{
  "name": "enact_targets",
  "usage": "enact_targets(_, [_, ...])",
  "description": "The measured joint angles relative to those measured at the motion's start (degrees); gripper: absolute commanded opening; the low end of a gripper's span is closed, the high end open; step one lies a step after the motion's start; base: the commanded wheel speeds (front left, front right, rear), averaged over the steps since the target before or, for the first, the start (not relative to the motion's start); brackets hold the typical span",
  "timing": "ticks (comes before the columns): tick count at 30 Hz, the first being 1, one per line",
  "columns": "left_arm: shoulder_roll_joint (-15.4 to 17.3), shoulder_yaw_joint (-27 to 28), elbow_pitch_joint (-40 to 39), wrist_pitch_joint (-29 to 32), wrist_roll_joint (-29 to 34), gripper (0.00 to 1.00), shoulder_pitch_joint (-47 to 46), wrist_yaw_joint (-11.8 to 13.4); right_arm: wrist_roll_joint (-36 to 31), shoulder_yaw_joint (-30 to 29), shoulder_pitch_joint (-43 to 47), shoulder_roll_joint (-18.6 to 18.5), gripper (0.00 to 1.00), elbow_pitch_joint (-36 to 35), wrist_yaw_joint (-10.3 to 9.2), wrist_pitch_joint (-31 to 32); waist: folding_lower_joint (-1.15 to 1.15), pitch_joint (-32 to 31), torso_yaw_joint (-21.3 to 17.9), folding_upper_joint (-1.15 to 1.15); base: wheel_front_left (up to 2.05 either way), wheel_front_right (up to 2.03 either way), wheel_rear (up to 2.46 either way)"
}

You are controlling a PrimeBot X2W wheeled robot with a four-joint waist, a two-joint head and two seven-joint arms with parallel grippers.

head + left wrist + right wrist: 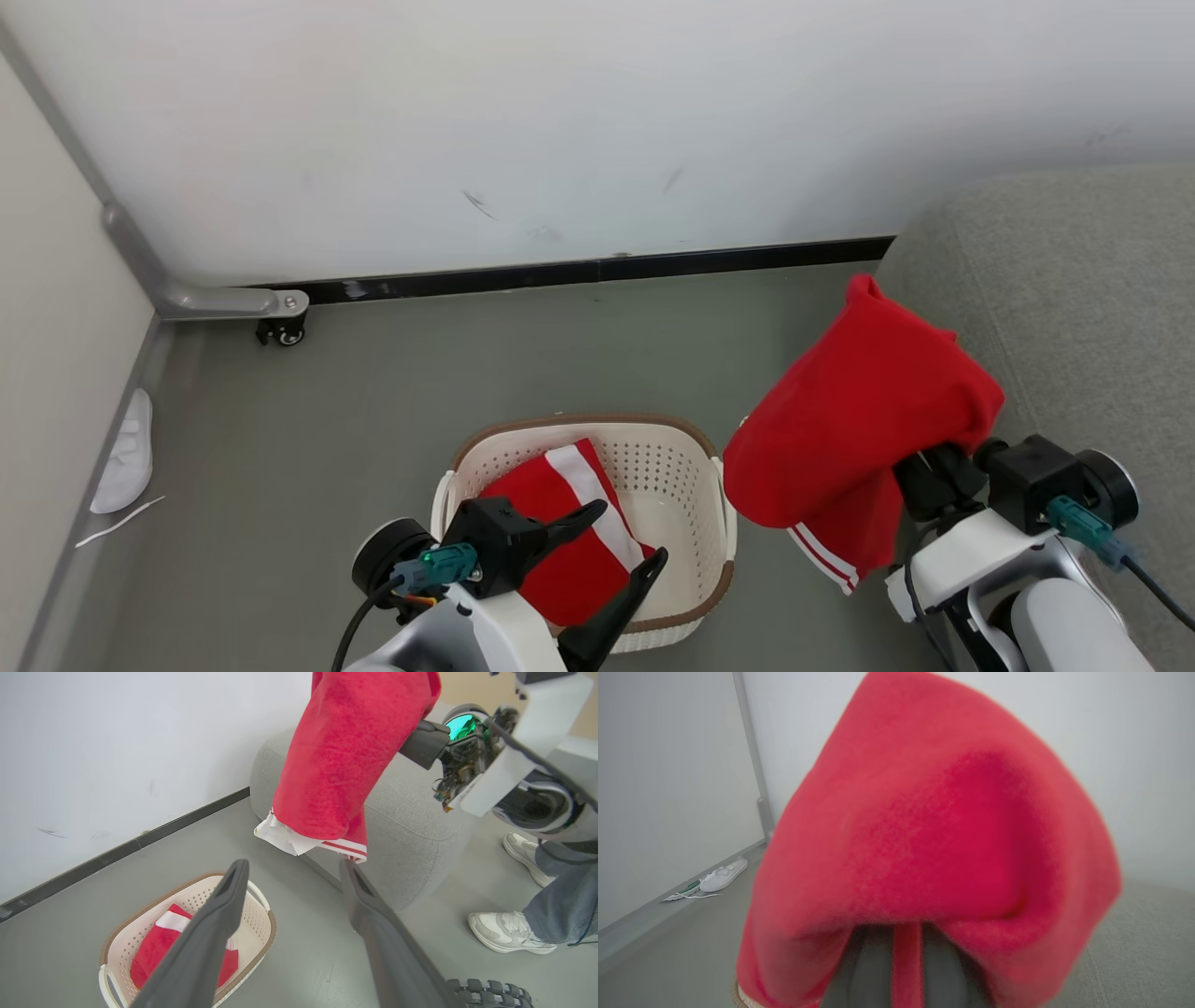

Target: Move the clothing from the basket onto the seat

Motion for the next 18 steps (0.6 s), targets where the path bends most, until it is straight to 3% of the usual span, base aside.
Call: enact_targets(18, [-0.3, -0.3, -0.1, -1.1, 0.0, 1.00, 0.1, -0.4, -0.7, -3.8, 2.2, 0.1, 0.00, -2.6, 0.00, 0.0, 0.00, 0.2, -6.4, 0.00, 0.00, 0.00, 0.00])
